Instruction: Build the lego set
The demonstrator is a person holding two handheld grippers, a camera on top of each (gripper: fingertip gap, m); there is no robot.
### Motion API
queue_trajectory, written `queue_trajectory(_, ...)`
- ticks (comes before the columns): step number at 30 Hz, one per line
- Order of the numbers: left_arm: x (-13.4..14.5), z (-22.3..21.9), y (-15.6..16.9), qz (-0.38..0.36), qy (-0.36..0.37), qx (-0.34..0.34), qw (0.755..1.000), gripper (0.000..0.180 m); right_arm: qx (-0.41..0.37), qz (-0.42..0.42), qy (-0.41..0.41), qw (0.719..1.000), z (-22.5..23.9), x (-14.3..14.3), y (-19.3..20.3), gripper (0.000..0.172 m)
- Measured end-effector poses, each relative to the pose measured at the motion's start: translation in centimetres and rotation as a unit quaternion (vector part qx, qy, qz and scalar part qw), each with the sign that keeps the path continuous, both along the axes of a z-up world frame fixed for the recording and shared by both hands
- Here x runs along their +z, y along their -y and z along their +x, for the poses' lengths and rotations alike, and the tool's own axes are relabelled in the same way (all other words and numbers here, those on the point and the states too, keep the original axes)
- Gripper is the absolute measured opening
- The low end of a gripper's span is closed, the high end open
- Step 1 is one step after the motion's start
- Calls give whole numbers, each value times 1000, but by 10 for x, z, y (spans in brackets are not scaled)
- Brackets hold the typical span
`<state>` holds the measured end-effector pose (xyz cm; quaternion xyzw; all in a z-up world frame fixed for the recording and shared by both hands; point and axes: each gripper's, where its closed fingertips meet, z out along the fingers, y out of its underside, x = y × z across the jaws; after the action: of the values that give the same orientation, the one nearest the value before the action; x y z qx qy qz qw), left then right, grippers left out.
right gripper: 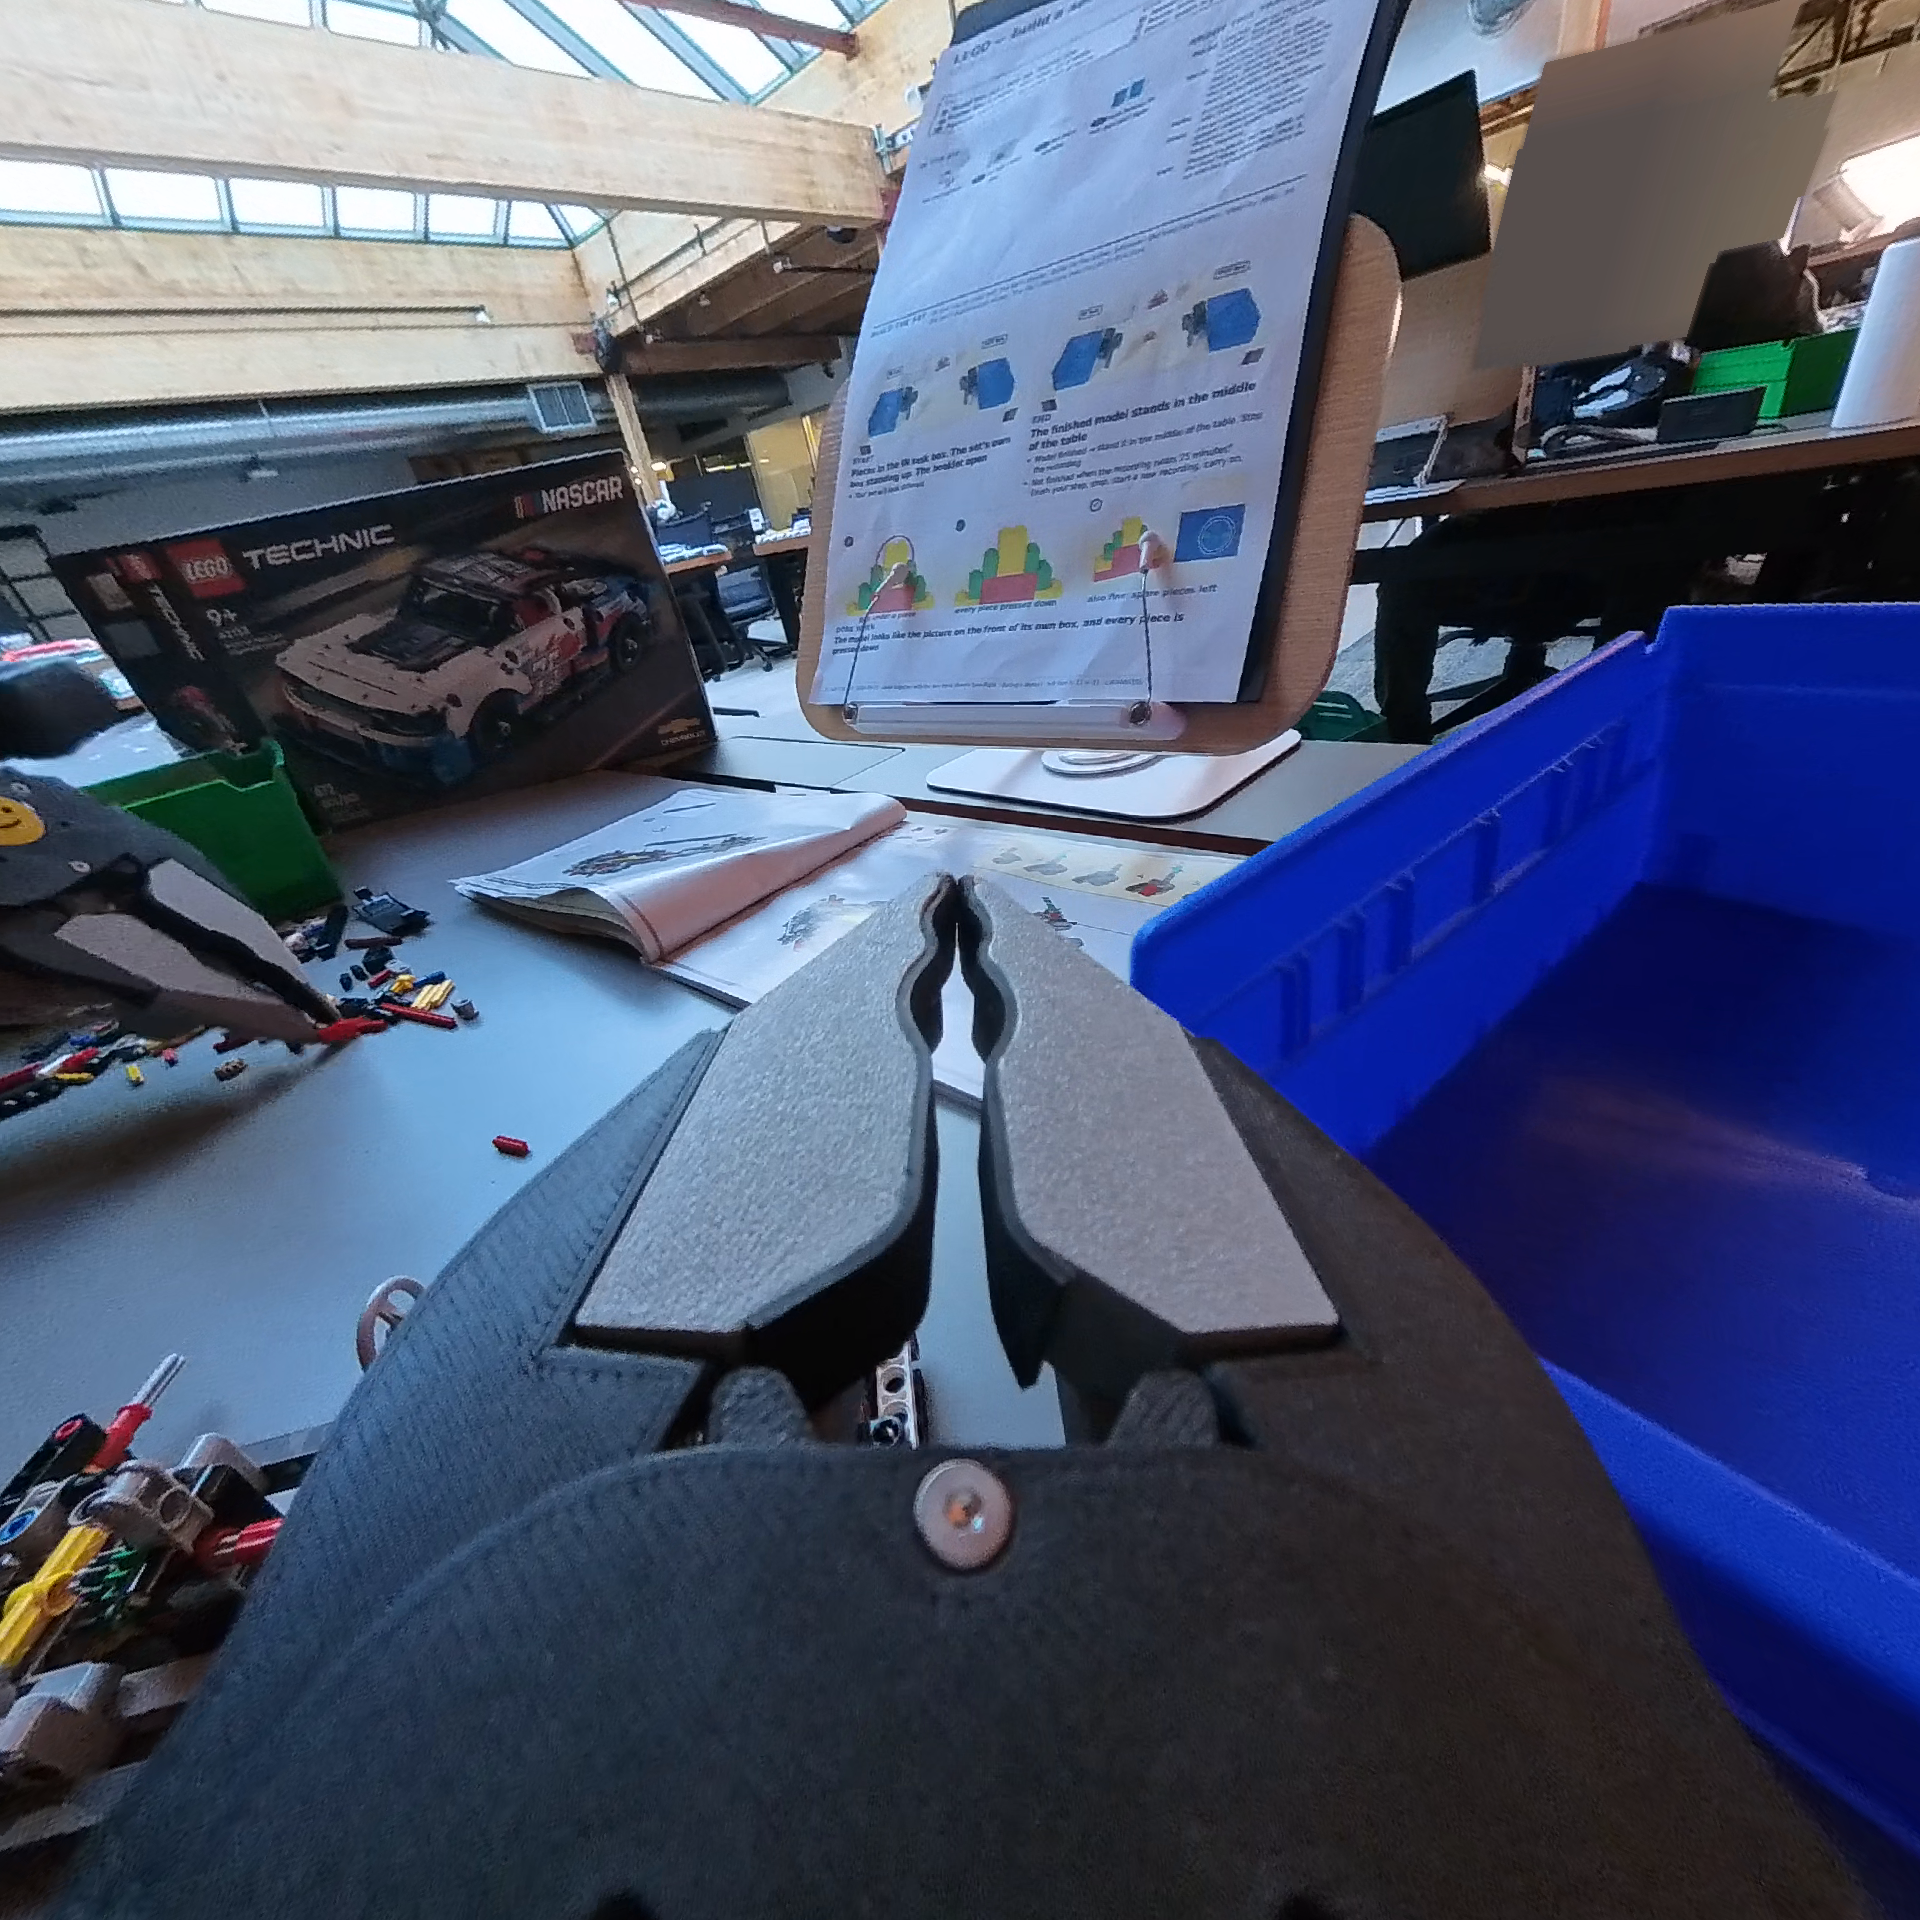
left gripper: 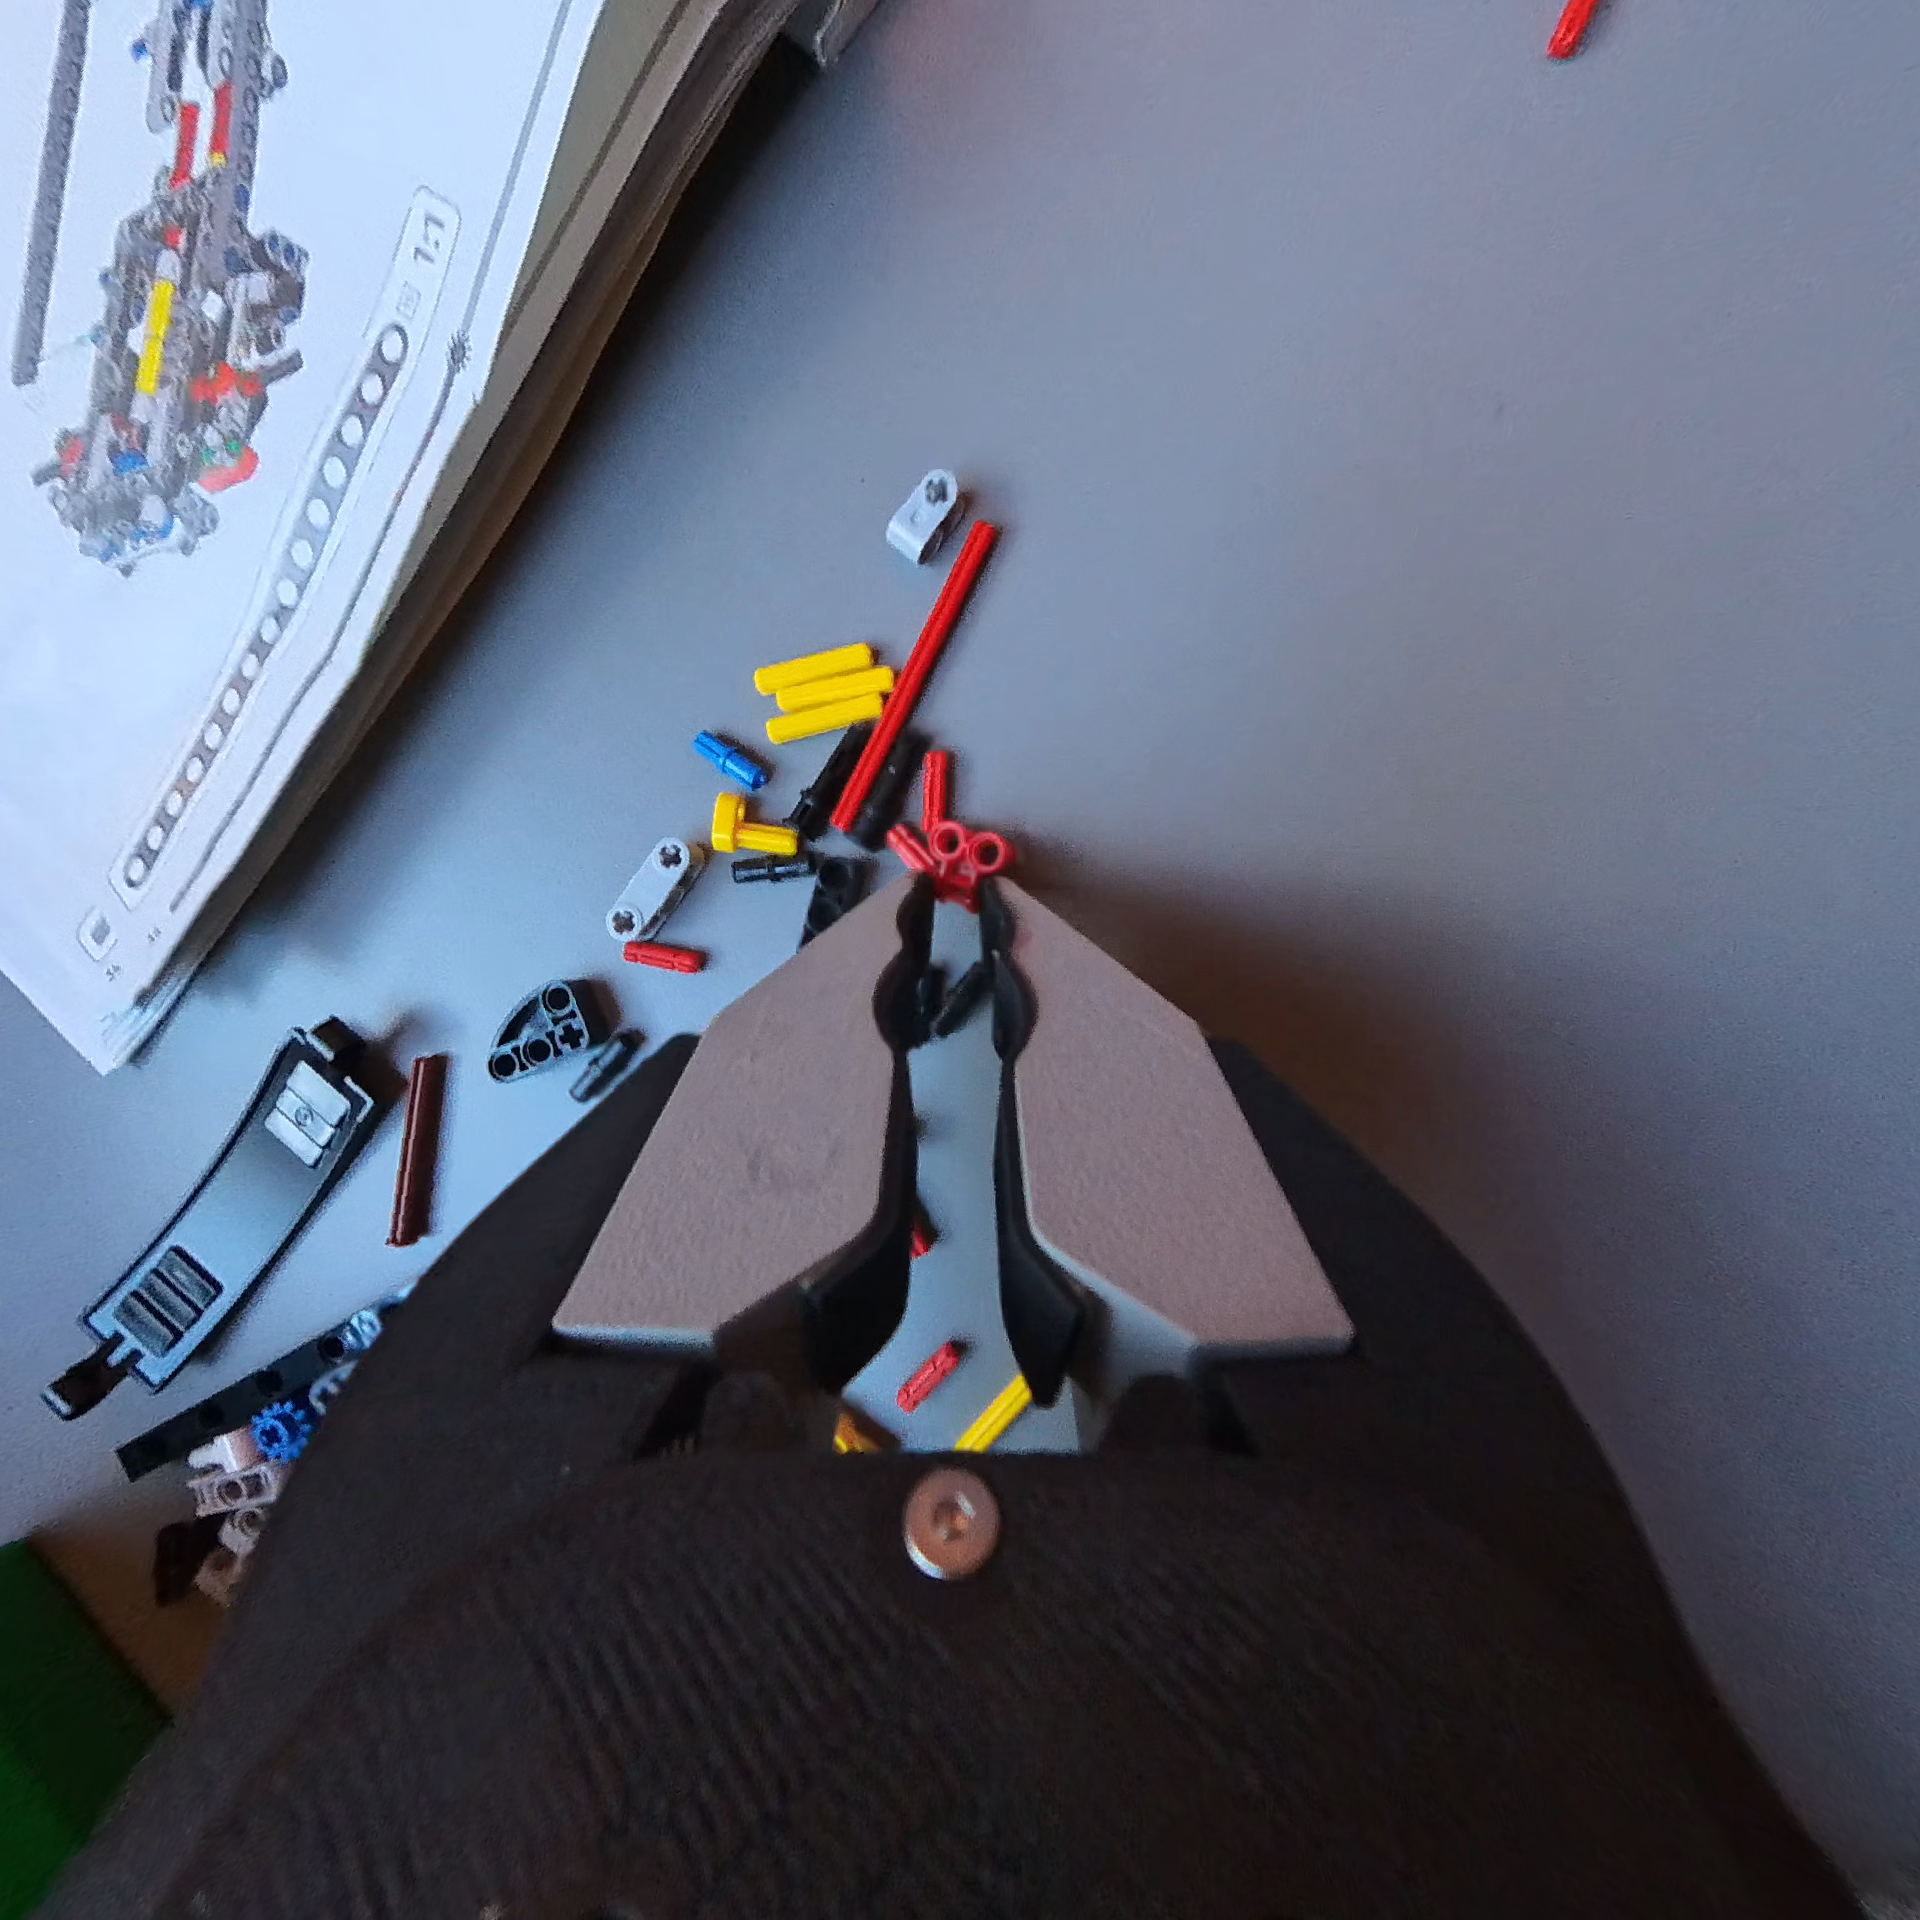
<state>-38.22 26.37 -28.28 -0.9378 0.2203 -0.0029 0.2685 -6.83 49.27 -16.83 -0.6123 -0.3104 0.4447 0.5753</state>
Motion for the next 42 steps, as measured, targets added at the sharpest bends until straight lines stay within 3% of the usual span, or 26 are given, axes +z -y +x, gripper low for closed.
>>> queue_trajectory(17, 11, 14, -8, 39, 18, -7, 999, 6, 25, -34, -4, 999, -7, -6, 1, 0)
queue_trajectory(23, 37, 99, -49, 93, 103, -90, 986, 6, 23, -27, 0, 999, -7, -6, 2, 0)
queue_trajectory(28, 19, 146, -75, 81, 72, -134, 985, 6, 19, -26, -1, 999, -5, -6, 2, 0)
queue_trajectory(34, -4, 154, -73, 70, 43, -147, 986, 7, 33, -34, -5, 999, -9, -6, 3, 0)
queue_trajectory(42, 11, 144, -71, 84, 81, -127, 985, 14, 37, -18, 18, 999, -18, -10, 4, 0)
